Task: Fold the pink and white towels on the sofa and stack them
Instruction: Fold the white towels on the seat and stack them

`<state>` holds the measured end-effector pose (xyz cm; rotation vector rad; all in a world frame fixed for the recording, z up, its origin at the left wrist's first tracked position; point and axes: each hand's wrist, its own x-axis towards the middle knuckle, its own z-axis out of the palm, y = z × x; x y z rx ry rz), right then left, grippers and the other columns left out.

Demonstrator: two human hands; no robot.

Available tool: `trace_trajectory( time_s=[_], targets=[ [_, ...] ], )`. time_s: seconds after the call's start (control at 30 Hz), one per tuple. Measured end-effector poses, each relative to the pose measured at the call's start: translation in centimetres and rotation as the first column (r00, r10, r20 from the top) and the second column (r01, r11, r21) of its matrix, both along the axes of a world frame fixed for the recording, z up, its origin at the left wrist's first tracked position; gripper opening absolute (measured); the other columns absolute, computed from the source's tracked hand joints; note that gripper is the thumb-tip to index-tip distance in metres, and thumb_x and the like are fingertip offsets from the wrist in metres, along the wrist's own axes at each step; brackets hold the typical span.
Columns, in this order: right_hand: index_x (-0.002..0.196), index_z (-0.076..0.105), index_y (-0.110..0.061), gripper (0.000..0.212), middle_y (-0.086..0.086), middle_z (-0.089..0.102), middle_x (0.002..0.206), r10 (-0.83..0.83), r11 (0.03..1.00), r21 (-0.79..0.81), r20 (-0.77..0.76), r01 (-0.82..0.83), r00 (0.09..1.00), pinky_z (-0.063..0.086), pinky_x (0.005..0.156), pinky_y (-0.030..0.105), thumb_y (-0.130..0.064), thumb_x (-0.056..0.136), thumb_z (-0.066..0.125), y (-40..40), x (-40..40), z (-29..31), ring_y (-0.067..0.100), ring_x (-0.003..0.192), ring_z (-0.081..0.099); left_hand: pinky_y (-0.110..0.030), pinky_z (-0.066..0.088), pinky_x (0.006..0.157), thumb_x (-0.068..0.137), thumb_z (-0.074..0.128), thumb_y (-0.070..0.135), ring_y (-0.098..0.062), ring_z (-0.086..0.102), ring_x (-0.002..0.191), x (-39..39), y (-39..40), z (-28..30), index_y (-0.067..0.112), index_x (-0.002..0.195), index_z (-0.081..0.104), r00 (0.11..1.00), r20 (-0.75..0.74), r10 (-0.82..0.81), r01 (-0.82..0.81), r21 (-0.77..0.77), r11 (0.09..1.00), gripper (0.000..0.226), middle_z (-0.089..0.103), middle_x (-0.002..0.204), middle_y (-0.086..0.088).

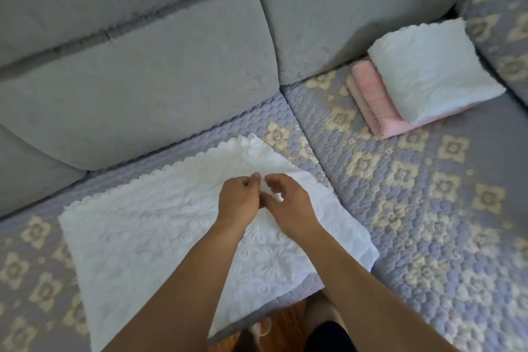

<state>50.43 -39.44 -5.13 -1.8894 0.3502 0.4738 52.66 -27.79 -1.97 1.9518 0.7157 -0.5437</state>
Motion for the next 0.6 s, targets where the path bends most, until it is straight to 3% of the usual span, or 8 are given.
trace_trajectory(
  time_s=[0.1, 0.17, 0.23, 0.33, 0.4, 0.47, 0.6],
  targets=[
    [0.115, 0.065, -0.023, 0.028, -0.012, 0.065, 0.103, 0.037, 0.995, -0.094, 0.140, -0.024, 0.989, 0.045, 0.082, 0.010, -0.025, 0.088, 0.074, 0.1, 0.5, -0.5, 0.000, 0.096, 0.060, -0.035, 0.052, 0.067, 0.105, 0.041, 0.040, -0.022, 0.065, 0.067, 0.5, 0.2, 0.2, 0.011, 0.069, 0.063, 0.952, -0.028, -0.303, 0.294, 0.339, 0.893, 0.051, 0.066, 0.068, -0.004],
    [0.111, 0.066, -0.024, 0.026, -0.009, 0.066, 0.103, 0.136, 0.988, -0.100, 0.186, -0.119, 0.973, 0.048, 0.084, 0.014, -0.024, 0.087, 0.074, 0.4, 0.7, -0.5, 0.003, 0.095, 0.060, -0.033, 0.051, 0.063, 0.105, 0.040, 0.037, -0.020, 0.063, 0.064, 0.7, 0.3, 0.6, 0.013, 0.069, 0.061, 0.918, -0.030, -0.397, 0.358, 0.497, 0.790, 0.049, 0.063, 0.067, -0.002],
    [0.104, 0.066, -0.023, 0.019, -0.005, 0.066, 0.101, 0.195, 0.977, -0.122, 0.213, -0.172, 0.957, 0.051, 0.084, 0.024, -0.020, 0.086, 0.070, 0.9, 0.7, -0.4, 0.007, 0.093, 0.061, -0.031, 0.045, 0.057, 0.103, 0.044, 0.028, -0.018, 0.057, 0.060, 0.9, 0.5, 1.3, 0.014, 0.064, 0.055, 0.898, -0.020, -0.440, 0.379, 0.543, 0.749, 0.043, 0.058, 0.063, -0.001],
    [0.098, 0.066, -0.020, 0.012, -0.006, 0.066, 0.092, 0.187, 0.967, -0.230, 0.324, -0.114, 0.927, 0.054, 0.072, 0.031, -0.018, 0.086, 0.066, 1.4, 0.5, 0.6, 0.010, 0.082, 0.061, -0.024, 0.033, 0.048, 0.100, 0.050, 0.025, -0.013, 0.050, 0.053, 0.8, 0.7, 2.9, 0.017, 0.057, 0.051, 0.909, 0.019, -0.416, 0.367, 0.437, 0.821, 0.043, 0.053, 0.057, 0.001],
    [0.099, 0.064, -0.015, 0.014, -0.003, 0.065, 0.084, 0.231, 0.933, -0.347, 0.391, -0.090, 0.891, 0.054, 0.060, 0.036, -0.014, 0.085, 0.064, 1.5, -0.2, 2.1, 0.015, 0.072, 0.062, -0.017, 0.035, 0.049, 0.098, 0.054, 0.026, -0.012, 0.053, 0.056, 0.5, 0.9, 4.5, 0.010, 0.064, 0.061, 0.941, 0.011, -0.338, 0.325, 0.248, 0.912, 0.038, 0.060, 0.062, -0.006],
    [0.108, 0.064, -0.011, 0.028, 0.002, 0.066, 0.082, 0.299, 0.886, -0.456, 0.414, -0.088, 0.860, 0.053, 0.053, 0.037, -0.008, 0.080, 0.067, 1.7, -1.2, 4.2, 0.020, 0.067, 0.063, -0.023, 0.040, 0.056, 0.095, 0.054, 0.026, -0.013, 0.055, 0.062, -0.2, 0.8, 6.7, 0.003, 0.076, 0.065, 0.967, -0.050, -0.251, 0.255, 0.082, 0.964, 0.032, 0.067, 0.075, -0.014],
    [0.114, 0.063, -0.009, 0.051, 0.001, 0.064, 0.079, 0.317, 0.805, -0.593, 0.416, -0.010, 0.852, 0.045, 0.049, 0.026, 0.003, 0.066, 0.075, 2.0, -3.3, 8.7, 0.018, 0.063, 0.062, -0.028, 0.043, 0.059, 0.098, 0.048, 0.027, -0.017, 0.058, 0.066, -1.8, 0.1, 11.4, 0.001, 0.083, 0.064, 0.974, -0.067, -0.216, 0.222, 0.115, 0.968, 0.034, 0.067, 0.081, -0.015]
  ],
)
